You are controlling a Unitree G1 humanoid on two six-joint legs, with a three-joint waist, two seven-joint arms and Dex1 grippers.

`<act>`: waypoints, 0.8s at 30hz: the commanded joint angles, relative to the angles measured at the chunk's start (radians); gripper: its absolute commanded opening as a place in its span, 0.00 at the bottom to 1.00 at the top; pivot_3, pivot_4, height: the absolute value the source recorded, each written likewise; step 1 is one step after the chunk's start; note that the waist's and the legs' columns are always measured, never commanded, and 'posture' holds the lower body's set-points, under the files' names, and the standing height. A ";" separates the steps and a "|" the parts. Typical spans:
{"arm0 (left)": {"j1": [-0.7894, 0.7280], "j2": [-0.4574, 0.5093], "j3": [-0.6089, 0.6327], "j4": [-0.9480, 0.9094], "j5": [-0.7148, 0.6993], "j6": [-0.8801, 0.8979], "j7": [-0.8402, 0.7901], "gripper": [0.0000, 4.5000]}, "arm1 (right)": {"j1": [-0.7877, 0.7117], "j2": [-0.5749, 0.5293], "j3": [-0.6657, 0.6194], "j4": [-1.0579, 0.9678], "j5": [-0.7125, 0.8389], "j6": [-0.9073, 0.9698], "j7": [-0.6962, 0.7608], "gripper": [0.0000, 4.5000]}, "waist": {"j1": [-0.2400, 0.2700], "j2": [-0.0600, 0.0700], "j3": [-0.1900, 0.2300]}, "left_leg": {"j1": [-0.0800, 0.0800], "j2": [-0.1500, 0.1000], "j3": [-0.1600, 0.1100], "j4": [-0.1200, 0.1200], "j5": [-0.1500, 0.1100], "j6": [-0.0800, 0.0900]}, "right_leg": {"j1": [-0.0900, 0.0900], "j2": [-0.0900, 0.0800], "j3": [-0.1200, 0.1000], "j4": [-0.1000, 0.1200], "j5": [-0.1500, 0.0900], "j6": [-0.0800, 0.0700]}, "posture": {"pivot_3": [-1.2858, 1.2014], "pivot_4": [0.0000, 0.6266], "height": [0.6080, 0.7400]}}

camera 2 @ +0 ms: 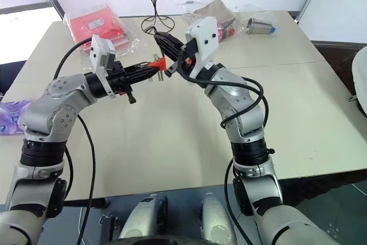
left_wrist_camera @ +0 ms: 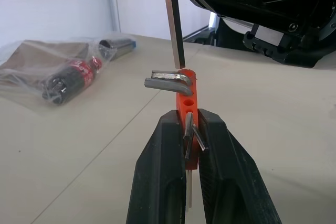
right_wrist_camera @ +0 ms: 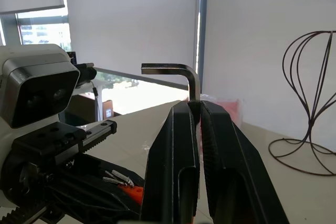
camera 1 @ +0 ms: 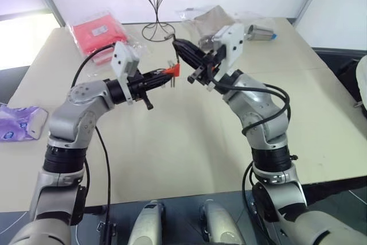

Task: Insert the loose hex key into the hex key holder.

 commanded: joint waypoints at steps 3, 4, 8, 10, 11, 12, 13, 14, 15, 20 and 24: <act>-0.033 -0.002 0.036 -0.029 -0.017 -0.002 0.009 0.00 | -0.024 0.006 -0.002 -0.029 0.009 -0.013 -0.002 0.02 | 0.000 0.000 0.000 | 0.000 0.000 0.000 0.000 0.000 0.000 | 0.000 0.000 0.000 0.000 0.000 0.000 | 0.52 0.24 1.00; -0.035 -0.002 0.037 -0.029 -0.017 -0.002 0.010 0.00 | -0.023 0.005 -0.001 -0.031 0.009 -0.013 -0.001 0.02 | 0.000 0.000 0.000 | 0.000 0.000 0.000 0.000 0.000 0.000 | 0.000 0.000 0.000 0.000 0.000 0.000 | 0.52 0.24 1.00; -0.040 -0.006 0.041 -0.025 -0.020 0.000 0.015 0.00 | -0.023 0.004 -0.001 -0.032 0.010 -0.011 0.000 0.02 | 0.000 0.000 0.000 | -0.002 0.000 0.000 0.000 0.000 0.000 | -0.001 0.000 0.000 0.000 0.000 0.000 | 0.52 0.24 1.00; -0.040 -0.007 0.042 -0.024 -0.019 0.000 0.015 0.00 | -0.023 0.004 0.000 -0.032 0.010 -0.011 0.000 0.02 | 0.000 0.000 0.000 | -0.002 0.000 0.000 0.000 0.000 0.000 | -0.002 0.000 0.000 0.000 0.000 0.000 | 0.52 0.24 1.00; -0.040 -0.008 0.042 -0.024 -0.018 0.000 0.015 0.00 | -0.024 0.004 0.000 -0.031 0.010 -0.011 0.001 0.02 | 0.000 0.000 0.000 | -0.003 0.000 0.000 0.000 0.000 0.000 | -0.002 0.000 0.000 0.000 0.000 0.000 | 0.52 0.24 1.00; -0.039 -0.009 0.042 -0.026 -0.019 -0.001 0.016 0.00 | -0.022 0.003 0.000 -0.033 0.010 -0.010 0.001 0.02 | 0.000 0.000 0.000 | -0.003 0.000 0.000 0.000 0.000 0.000 | -0.003 0.000 0.000 0.000 0.000 0.000 | 0.52 0.24 1.00; -0.038 -0.010 0.042 -0.027 -0.019 -0.002 0.017 0.00 | -0.022 0.003 0.000 -0.034 0.010 -0.010 0.001 0.02 | 0.000 0.000 0.000 | -0.004 0.000 0.000 0.000 0.000 0.000 | -0.004 0.000 0.000 0.000 0.000 0.000 | 0.52 0.24 1.00; -0.037 -0.010 0.042 -0.027 -0.019 -0.003 0.017 0.00 | -0.021 0.003 0.001 -0.034 0.010 -0.010 0.001 0.02 | 0.000 0.000 0.000 | -0.004 0.000 0.000 0.000 0.000 0.000 | -0.004 0.000 0.000 0.000 0.000 0.000 | 0.52 0.24 1.00; -0.036 -0.011 0.041 -0.025 -0.018 -0.005 0.017 0.00 | -0.022 0.003 0.001 -0.034 0.010 -0.010 0.001 0.02 | 0.000 0.000 0.000 | -0.004 0.000 0.000 0.000 0.000 0.000 | -0.004 0.000 0.000 0.000 0.000 0.000 | 0.52 0.24 1.00; -0.032 -0.011 0.043 -0.024 -0.018 -0.010 0.014 0.00 | -0.027 0.007 0.001 -0.033 0.010 -0.010 -0.002 0.02 | 0.000 0.000 0.000 | -0.005 0.000 0.000 0.000 0.000 0.000 | -0.005 0.000 0.000 0.000 0.000 0.000 | 0.52 0.24 1.00; -0.030 -0.013 0.049 -0.025 -0.022 -0.010 0.013 0.00 | -0.026 0.007 0.002 -0.031 0.009 -0.011 -0.002 0.02 | 0.000 0.000 0.000 | -0.005 0.000 0.000 0.000 0.000 0.000 | -0.005 0.000 0.000 0.000 0.000 0.000 | 0.52 0.24 1.00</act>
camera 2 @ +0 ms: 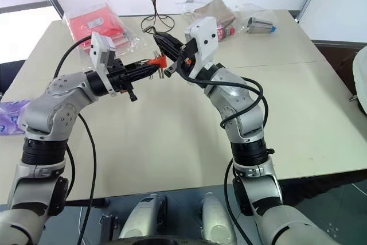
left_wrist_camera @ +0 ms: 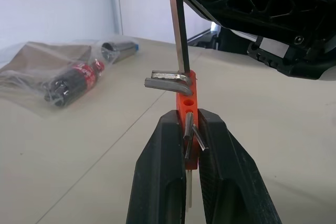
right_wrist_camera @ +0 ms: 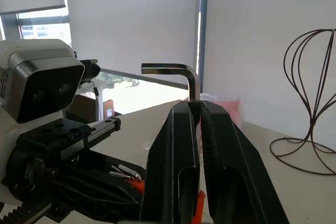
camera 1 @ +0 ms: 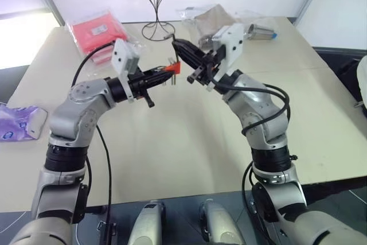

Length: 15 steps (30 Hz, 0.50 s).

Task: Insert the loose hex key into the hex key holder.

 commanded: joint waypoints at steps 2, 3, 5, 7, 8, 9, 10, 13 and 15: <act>-0.015 -0.001 0.044 -0.025 -0.020 -0.022 -0.004 0.00 | -0.025 0.006 0.000 -0.031 0.008 -0.010 -0.001 0.02 | 0.000 0.000 0.000 | 0.000 0.000 0.000 0.000 0.000 0.000 | 0.000 0.000 0.000 0.000 0.000 0.000 | 0.52 0.24 1.00; -0.015 -0.001 0.045 -0.025 -0.021 -0.021 -0.004 0.00 | -0.025 0.005 0.000 -0.031 0.009 -0.010 -0.001 0.02 | 0.000 0.000 0.000 | 0.000 0.000 0.000 0.000 0.000 0.000 | 0.000 0.000 0.000 0.000 0.000 0.000 | 0.52 0.24 1.00; -0.016 -0.003 0.050 -0.024 -0.024 -0.020 -0.002 0.00 | -0.024 0.005 0.000 -0.032 0.010 -0.008 -0.002 0.02 | 0.000 0.000 0.000 | 0.000 0.000 0.000 0.000 0.000 0.000 | 0.000 0.000 0.000 0.000 0.000 0.000 | 0.52 0.24 1.00; -0.018 -0.005 0.055 -0.020 -0.028 -0.020 0.000 0.00 | -0.023 0.004 0.000 -0.033 0.011 -0.006 -0.001 0.02 | 0.000 0.000 0.000 | 0.000 0.000 0.000 0.000 0.000 0.000 | 0.000 0.000 0.000 0.000 0.000 0.000 | 0.52 0.24 1.00; -0.020 -0.006 0.057 -0.018 -0.029 -0.021 0.000 0.00 | -0.022 0.003 -0.001 -0.034 0.012 -0.005 -0.001 0.02 | 0.000 0.000 0.000 | 0.000 0.000 0.000 0.000 0.000 0.000 | 0.000 0.000 0.000 0.000 0.000 0.000 | 0.52 0.24 1.00; -0.020 -0.006 0.058 -0.017 -0.030 -0.021 0.001 0.00 | -0.021 0.003 -0.001 -0.035 0.013 -0.003 -0.001 0.02 | 0.000 0.000 0.000 | 0.000 0.000 0.000 0.000 0.000 0.000 | 0.000 0.000 0.000 0.000 0.000 0.000 | 0.52 0.24 1.00; -0.021 -0.007 0.059 -0.016 -0.031 -0.021 0.001 0.00 | -0.020 0.003 -0.001 -0.036 0.014 -0.001 -0.001 0.02 | 0.000 0.000 0.000 | 0.000 0.000 0.000 0.000 0.000 0.000 | 0.000 0.000 0.000 0.000 0.000 0.000 | 0.52 0.24 1.00; -0.020 -0.011 0.057 -0.013 -0.026 -0.025 -0.001 0.00 | -0.018 0.000 0.000 -0.039 0.018 0.008 0.003 0.26 | 0.000 0.000 0.000 | 0.000 0.000 0.000 0.000 0.000 0.000 | 0.000 0.000 0.000 0.000 0.000 0.000 | 0.52 0.24 1.00; -0.019 -0.013 0.057 -0.013 -0.026 -0.025 -0.002 0.00 | -0.015 -0.006 0.000 -0.044 0.018 0.016 0.005 0.48 | 0.000 0.000 0.000 | 0.000 0.000 0.000 0.000 0.000 0.000 | 0.000 0.000 0.000 0.000 0.000 0.000 | 0.52 0.24 1.00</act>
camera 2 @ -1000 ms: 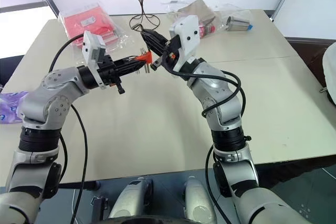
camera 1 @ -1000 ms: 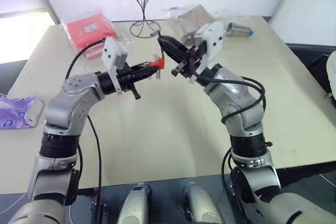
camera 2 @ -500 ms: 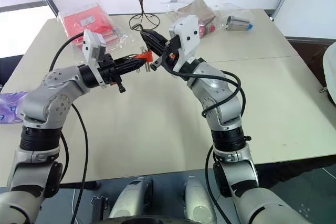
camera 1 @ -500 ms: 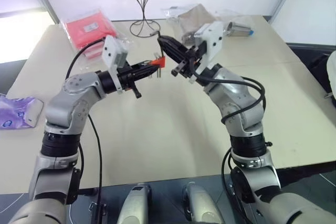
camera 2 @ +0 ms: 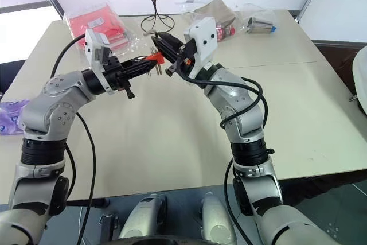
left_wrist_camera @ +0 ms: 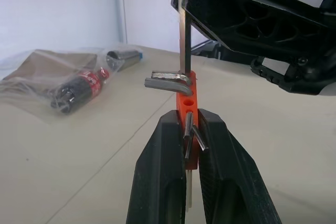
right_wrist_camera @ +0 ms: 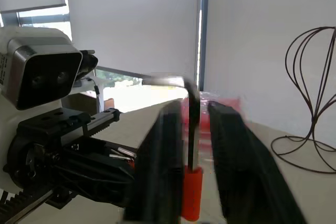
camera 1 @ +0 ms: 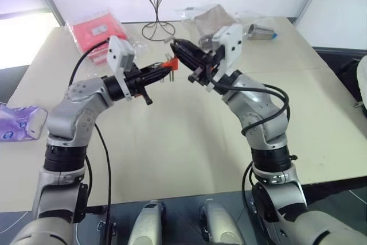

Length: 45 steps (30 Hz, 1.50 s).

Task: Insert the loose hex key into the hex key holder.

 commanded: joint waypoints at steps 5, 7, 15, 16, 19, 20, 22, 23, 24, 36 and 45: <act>-0.020 -0.009 0.025 -0.011 -0.008 -0.021 -0.005 0.00 | 0.025 -0.071 -0.016 -0.104 0.031 0.058 0.032 0.99 | 0.003 0.000 0.000 | 0.000 0.000 0.000 0.000 0.000 0.000 | 0.000 0.000 0.000 0.000 0.000 0.000 | 0.52 0.24 1.00; -0.021 -0.011 0.019 -0.005 -0.005 -0.022 -0.008 0.00 | 0.072 -0.127 -0.032 -0.169 0.055 0.099 0.054 0.99 | 0.006 0.000 0.000 | -0.001 0.000 0.000 0.000 0.000 0.000 | 0.000 0.000 0.000 0.000 0.000 0.000 | 0.52 0.24 1.00; -0.020 -0.051 -0.064 0.021 -0.025 0.073 -0.052 0.00 | 0.338 -0.549 -0.199 -0.451 0.144 0.261 0.223 0.99 | 0.029 0.000 0.000 | -0.003 -0.001 0.000 0.001 0.000 0.000 | -0.001 -0.001 -0.001 -0.002 0.000 0.000 | 0.52 0.24 1.00; -0.018 -0.058 -0.077 0.024 -0.026 0.081 -0.064 0.00 | 0.363 -0.599 -0.219 -0.464 0.148 0.262 0.248 0.99 | 0.031 0.000 0.000 | -0.003 -0.001 -0.001 0.001 0.000 0.000 | 0.000 0.000 -0.001 -0.002 0.000 0.000 | 0.52 0.24 1.00; -0.019 -0.089 -0.118 0.045 -0.022 0.101 -0.097 0.00 | 0.422 -0.713 -0.273 -0.479 0.159 0.251 0.308 0.99 | 0.028 -0.001 0.000 | -0.004 -0.001 -0.001 0.002 0.000 0.000 | 0.000 0.000 -0.001 -0.003 0.000 0.000 | 0.52 0.24 1.00; -0.025 -0.111 -0.124 0.059 -0.024 0.108 -0.093 0.00 | 0.432 -0.733 -0.286 -0.477 0.159 0.247 0.314 0.99 | 0.026 -0.001 0.000 | -0.004 -0.001 -0.001 0.002 0.000 0.000 | 0.000 0.000 -0.001 -0.003 0.000 0.000 | 0.52 0.24 1.00; -0.033 -0.154 -0.146 0.085 -0.020 0.111 -0.097 0.00 | 0.445 -0.758 -0.304 -0.472 0.152 0.232 0.321 0.99 | 0.025 -0.001 0.000 | -0.003 -0.001 0.000 0.003 0.000 0.000 | 0.000 0.001 -0.001 -0.003 0.000 0.000 | 0.52 0.24 1.00; -0.037 -0.177 -0.152 0.096 -0.020 0.117 -0.093 0.00 | 0.449 -0.765 -0.311 -0.470 0.151 0.228 0.321 0.99 | 0.026 -0.001 0.000 | -0.003 -0.001 -0.001 0.002 0.000 0.000 | 0.000 0.002 -0.001 -0.003 0.000 0.000 | 0.52 0.24 1.00; -0.045 -0.220 -0.160 0.121 -0.025 0.125 -0.079 0.00 | 0.450 -0.768 -0.316 -0.470 0.149 0.228 0.315 0.99 | 0.028 -0.001 0.000 | -0.003 -0.001 -0.001 0.002 0.000 0.000 | 0.000 0.002 -0.001 -0.003 0.000 0.000 | 0.52 0.24 1.00; -0.057 -0.475 -0.239 0.385 0.064 0.131 -0.002 0.00 | 0.484 -0.749 -0.293 -0.507 0.114 0.198 0.241 0.99 | 0.030 -0.001 0.000 | -0.004 -0.002 -0.001 0.004 0.000 0.001 | 0.000 0.002 -0.001 -0.003 0.001 0.002 | 0.52 0.24 1.00; -0.054 -0.478 -0.234 0.509 0.161 0.102 0.039 0.00 | 0.494 -0.754 -0.292 -0.503 0.096 0.174 0.236 0.99 | 0.031 -0.001 0.000 | -0.004 -0.002 -0.001 0.004 0.000 0.001 | 0.000 0.001 -0.001 -0.003 0.001 0.002 | 0.52 0.24 1.00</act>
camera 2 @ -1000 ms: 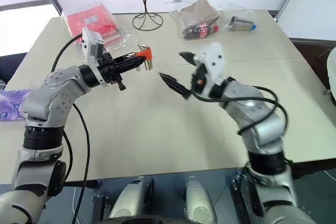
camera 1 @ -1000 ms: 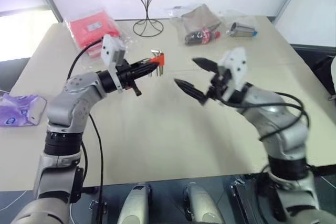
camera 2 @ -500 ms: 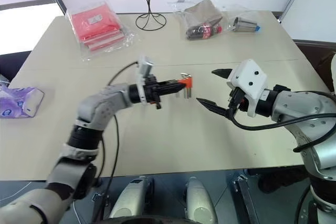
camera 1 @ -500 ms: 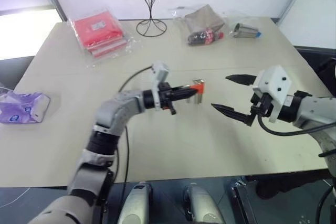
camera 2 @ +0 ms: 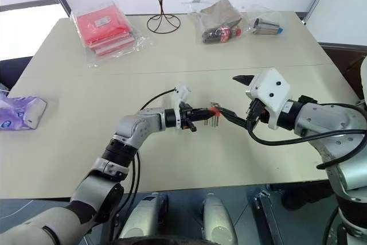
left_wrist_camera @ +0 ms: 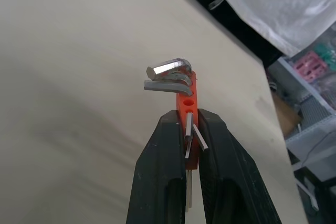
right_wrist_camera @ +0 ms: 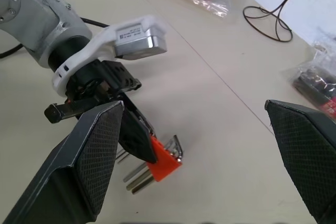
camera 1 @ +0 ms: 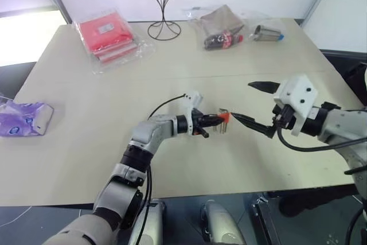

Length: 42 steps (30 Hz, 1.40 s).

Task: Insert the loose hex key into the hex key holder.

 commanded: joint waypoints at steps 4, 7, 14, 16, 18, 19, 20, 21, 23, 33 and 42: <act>-0.007 0.005 0.035 0.036 0.039 -0.039 0.033 0.20 | -0.008 -0.003 -0.010 -0.014 -0.015 -0.041 0.001 1.00 | -0.001 0.000 0.000 | 0.000 0.000 0.000 0.000 0.000 0.000 | 0.000 0.000 0.000 0.000 0.000 0.000 | 0.52 0.24 1.00; -0.016 0.004 0.061 0.057 0.040 -0.044 0.056 0.49 | -0.016 -0.004 -0.002 -0.003 -0.019 -0.050 0.004 1.00 | -0.001 0.000 0.000 | 0.000 0.000 0.000 0.000 0.000 0.000 | 0.000 0.000 0.000 0.000 0.000 0.000 | 0.52 0.24 1.00; -0.056 0.003 0.156 0.121 0.044 -0.123 0.127 0.99 | -0.035 -0.008 0.013 0.018 -0.032 -0.065 0.015 1.00 | -0.002 0.000 0.000 | 0.001 0.000 0.000 0.001 0.000 0.000 | 0.001 0.000 0.000 0.001 0.000 0.000 | 0.52 0.24 1.00; -0.086 0.007 0.182 0.151 0.055 -0.187 0.148 0.99 | -0.040 -0.010 0.016 0.026 -0.036 -0.070 0.018 1.00 | -0.002 0.000 0.000 | 0.002 0.000 0.000 0.001 0.000 0.000 | 0.001 0.000 0.000 0.001 0.000 0.000 | 0.52 0.24 1.00; -0.133 0.016 0.212 0.176 0.063 -0.263 0.159 0.99 | -0.046 -0.013 0.021 0.033 -0.037 -0.072 0.024 1.00 | 0.000 0.000 0.000 | 0.002 0.000 0.000 0.001 0.000 0.000 | 0.001 0.000 0.000 0.001 0.000 0.000 | 0.52 0.24 1.00; -0.163 0.023 0.225 0.190 0.069 -0.303 0.163 0.99 | -0.050 -0.015 0.023 0.038 -0.037 -0.074 0.029 1.00 | 0.000 0.000 0.000 | 0.001 0.000 0.000 0.001 0.000 0.000 | 0.001 0.000 0.000 0.001 0.000 0.000 | 0.52 0.24 1.00; -0.203 0.036 0.235 0.210 0.076 -0.341 0.158 0.99 | -0.055 -0.017 0.026 0.044 -0.036 -0.074 0.037 1.00 | 0.001 -0.001 0.000 | 0.001 0.000 0.000 0.001 0.000 0.000 | 0.001 0.000 0.000 0.001 0.000 0.000 | 0.52 0.24 1.00; -0.239 0.051 0.237 0.227 0.084 -0.373 0.145 0.99 | -0.060 -0.019 0.030 0.051 -0.036 -0.075 0.044 1.00 | 0.002 -0.001 0.000 | 0.000 0.000 0.000 0.001 0.000 0.000 | 0.001 0.000 0.000 0.001 0.000 0.000 | 0.52 0.24 1.00; -0.310 0.095 0.224 0.253 0.108 -0.429 0.088 0.99 | -0.073 -0.029 0.043 0.072 -0.039 -0.079 0.070 1.00 | 0.003 -0.001 0.000 | 0.000 -0.001 0.000 0.001 0.000 0.000 | 0.000 0.000 0.000 0.001 0.000 0.001 | 0.52 0.24 1.00; -0.116 0.499 0.014 -0.199 0.071 -0.212 -0.491 0.99 | -0.022 -0.166 0.114 0.196 -0.112 -0.182 0.280 1.00 | -0.021 0.001 0.000 | 0.001 0.001 0.002 -0.002 0.000 0.000 | 0.000 0.001 0.001 0.000 0.000 0.000 | 0.52 0.24 1.00; 0.140 0.778 0.132 -0.593 -0.150 0.096 -0.559 0.99 | -0.016 -0.207 0.104 0.292 -0.169 -0.278 0.348 1.00 | -0.002 0.000 0.001 | 0.001 0.003 0.001 0.003 0.000 0.000 | 0.001 -0.001 0.000 0.001 0.000 0.000 | 0.52 0.24 1.00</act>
